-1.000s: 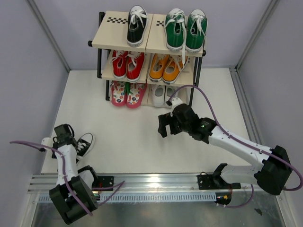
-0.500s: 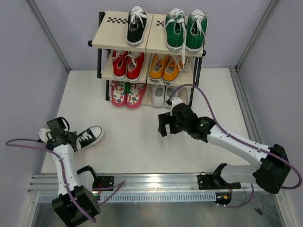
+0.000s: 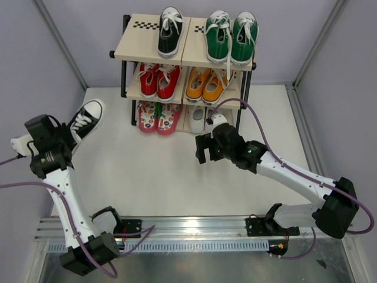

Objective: Place and organize the shoes onto the shoe shelf
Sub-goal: Pick up the shoe, then place the shoe at the shoe shelf.

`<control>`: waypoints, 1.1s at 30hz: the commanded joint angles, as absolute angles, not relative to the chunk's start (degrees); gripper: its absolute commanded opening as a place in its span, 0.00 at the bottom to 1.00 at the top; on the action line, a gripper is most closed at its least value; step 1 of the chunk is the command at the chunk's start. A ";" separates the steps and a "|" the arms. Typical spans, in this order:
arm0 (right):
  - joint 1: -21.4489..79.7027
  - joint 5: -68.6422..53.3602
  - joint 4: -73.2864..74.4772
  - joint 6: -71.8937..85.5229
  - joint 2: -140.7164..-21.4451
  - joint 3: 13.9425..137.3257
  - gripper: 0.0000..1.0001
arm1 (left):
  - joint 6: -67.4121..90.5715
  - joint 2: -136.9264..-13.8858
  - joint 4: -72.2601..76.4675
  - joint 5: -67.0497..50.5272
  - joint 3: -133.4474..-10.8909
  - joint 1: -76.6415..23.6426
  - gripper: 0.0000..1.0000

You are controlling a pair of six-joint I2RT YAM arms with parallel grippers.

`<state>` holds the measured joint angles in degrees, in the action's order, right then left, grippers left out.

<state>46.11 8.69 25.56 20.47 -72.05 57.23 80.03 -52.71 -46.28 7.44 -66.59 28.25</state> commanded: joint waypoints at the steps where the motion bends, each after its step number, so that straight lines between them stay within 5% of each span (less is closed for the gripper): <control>1: 45.97 10.37 24.26 19.60 -72.33 59.68 1.00 | 90.87 -57.55 -39.99 7.91 -77.84 27.95 0.00; 12: 45.97 11.42 23.38 21.62 -71.63 58.01 0.99 | 94.48 -81.81 -44.92 21.32 -122.13 8.11 0.00; 24: 45.97 13.53 23.99 24.69 -70.14 55.11 1.00 | 107.74 -97.64 -35.51 38.48 -136.04 -13.52 0.00; 33: 45.97 14.06 24.61 25.93 -69.35 54.23 1.00 | 119.00 -104.76 -32.52 39.03 -142.91 -16.34 0.00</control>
<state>46.11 12.53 25.54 24.53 -71.61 55.11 109.30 -104.86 -41.98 36.03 -138.08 -15.51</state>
